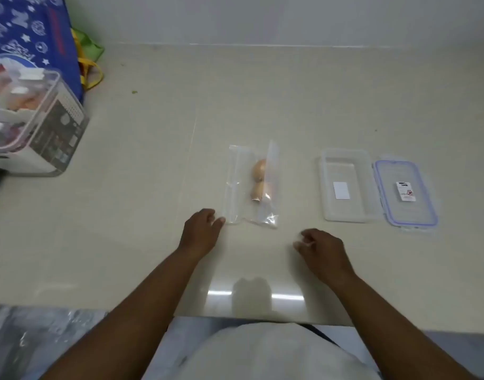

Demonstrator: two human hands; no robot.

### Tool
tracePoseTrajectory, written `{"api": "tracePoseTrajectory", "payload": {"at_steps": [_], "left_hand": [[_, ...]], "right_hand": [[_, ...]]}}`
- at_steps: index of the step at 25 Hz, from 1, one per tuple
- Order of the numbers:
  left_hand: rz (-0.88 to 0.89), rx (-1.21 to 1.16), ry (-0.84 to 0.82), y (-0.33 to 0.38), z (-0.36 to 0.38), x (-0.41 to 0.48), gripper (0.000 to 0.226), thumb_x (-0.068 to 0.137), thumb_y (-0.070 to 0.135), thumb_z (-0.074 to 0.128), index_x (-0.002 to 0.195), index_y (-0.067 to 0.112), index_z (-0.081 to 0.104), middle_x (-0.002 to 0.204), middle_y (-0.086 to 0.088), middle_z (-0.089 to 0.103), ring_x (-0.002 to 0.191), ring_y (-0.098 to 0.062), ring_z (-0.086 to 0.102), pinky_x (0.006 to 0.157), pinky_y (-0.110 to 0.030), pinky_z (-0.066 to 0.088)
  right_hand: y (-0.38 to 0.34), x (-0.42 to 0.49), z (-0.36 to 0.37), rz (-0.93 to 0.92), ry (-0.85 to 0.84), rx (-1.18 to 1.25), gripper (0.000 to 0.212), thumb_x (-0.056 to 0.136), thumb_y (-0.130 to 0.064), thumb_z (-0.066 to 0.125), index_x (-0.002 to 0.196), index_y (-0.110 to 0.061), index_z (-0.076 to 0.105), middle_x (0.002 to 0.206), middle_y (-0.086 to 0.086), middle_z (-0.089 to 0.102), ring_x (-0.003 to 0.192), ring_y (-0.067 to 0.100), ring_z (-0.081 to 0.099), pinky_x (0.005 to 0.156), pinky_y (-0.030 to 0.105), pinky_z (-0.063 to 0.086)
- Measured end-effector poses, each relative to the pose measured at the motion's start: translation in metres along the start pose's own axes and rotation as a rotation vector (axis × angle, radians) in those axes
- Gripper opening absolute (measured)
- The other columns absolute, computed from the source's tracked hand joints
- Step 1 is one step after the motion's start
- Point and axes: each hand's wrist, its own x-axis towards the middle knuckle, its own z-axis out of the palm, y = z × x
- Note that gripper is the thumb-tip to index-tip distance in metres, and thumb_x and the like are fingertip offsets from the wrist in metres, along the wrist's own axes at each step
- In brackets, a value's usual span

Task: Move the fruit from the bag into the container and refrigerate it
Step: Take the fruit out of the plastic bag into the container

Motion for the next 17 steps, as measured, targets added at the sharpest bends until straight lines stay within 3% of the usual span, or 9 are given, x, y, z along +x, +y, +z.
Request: {"api": "tracePoseTrajectory", "payload": {"at_steps": [3, 5, 7, 9, 12, 15, 17], "left_hand": [[-0.178, -0.292, -0.068, 0.027, 0.005, 0.030, 0.027, 0.091, 0.036, 0.051, 0.088, 0.015, 0.068, 0.087, 0.001, 0.067, 0.085, -0.023, 0.061, 0.076, -0.032, 0.046], [-0.283, -0.389, -0.084, 0.040, 0.006, 0.044, 0.037, 0.091, 0.036, 0.046, 0.063, 0.015, 0.060, 0.061, 0.002, 0.062, 0.062, -0.024, 0.056, 0.061, -0.029, 0.041], [-0.335, -0.405, -0.085, 0.040, 0.007, 0.054, 0.041, 0.091, 0.033, 0.047, 0.054, 0.016, 0.054, 0.052, 0.000, 0.057, 0.054, -0.023, 0.052, 0.059, -0.028, 0.039], [-0.363, -0.464, -0.110, 0.041, 0.005, 0.060, 0.032, 0.089, 0.027, 0.052, 0.063, 0.011, 0.060, 0.067, -0.008, 0.062, 0.062, -0.025, 0.056, 0.065, -0.033, 0.047], [-0.341, -0.575, -0.186, 0.041, 0.008, 0.063, 0.014, 0.087, 0.013, 0.063, 0.094, 0.006, 0.072, 0.086, -0.013, 0.071, 0.073, -0.024, 0.066, 0.074, -0.037, 0.057], [-0.285, -0.605, -0.294, 0.044, 0.013, 0.054, 0.012, 0.084, 0.005, 0.067, 0.093, 0.009, 0.073, 0.083, -0.010, 0.073, 0.068, -0.019, 0.069, 0.065, -0.031, 0.058], [-0.291, -0.642, -0.340, 0.048, 0.014, 0.047, 0.010, 0.084, 0.003, 0.067, 0.088, 0.010, 0.073, 0.073, -0.006, 0.072, 0.060, -0.016, 0.066, 0.059, -0.028, 0.058]], "right_hand": [[-0.041, 0.049, 0.019, 0.137, -0.166, 0.233, 0.040, 0.082, -0.044, 0.066, 0.110, -0.015, 0.066, 0.095, -0.002, 0.070, 0.091, 0.017, 0.065, 0.086, 0.029, 0.048], [-0.062, 0.073, 0.028, 0.140, -0.186, 0.212, 0.028, 0.084, -0.041, 0.064, 0.091, -0.014, 0.066, 0.086, 0.000, 0.067, 0.088, 0.022, 0.064, 0.076, 0.030, 0.047], [-0.062, 0.081, 0.031, 0.103, -0.182, 0.115, 0.024, 0.086, -0.035, 0.061, 0.075, -0.013, 0.061, 0.074, 0.000, 0.061, 0.081, 0.025, 0.062, 0.066, 0.028, 0.038], [-0.056, 0.077, 0.027, 0.104, -0.194, 0.074, 0.026, 0.085, -0.032, 0.060, 0.068, -0.013, 0.060, 0.069, 0.000, 0.061, 0.077, 0.025, 0.063, 0.064, 0.028, 0.038], [-0.039, 0.059, 0.019, 0.130, -0.259, 0.096, 0.030, 0.084, -0.036, 0.062, 0.060, -0.020, 0.055, 0.063, -0.002, 0.065, 0.066, 0.020, 0.066, 0.064, 0.029, 0.047], [-0.020, 0.038, 0.009, 0.144, -0.340, 0.076, 0.026, 0.083, -0.039, 0.063, 0.065, -0.022, 0.059, 0.062, -0.006, 0.067, 0.065, 0.014, 0.066, 0.062, 0.024, 0.046], [-0.016, 0.033, 0.001, 0.120, -0.250, 0.030, 0.014, 0.084, -0.037, 0.065, 0.080, -0.024, 0.063, 0.073, -0.009, 0.066, 0.073, 0.012, 0.064, 0.065, 0.019, 0.045]]}}
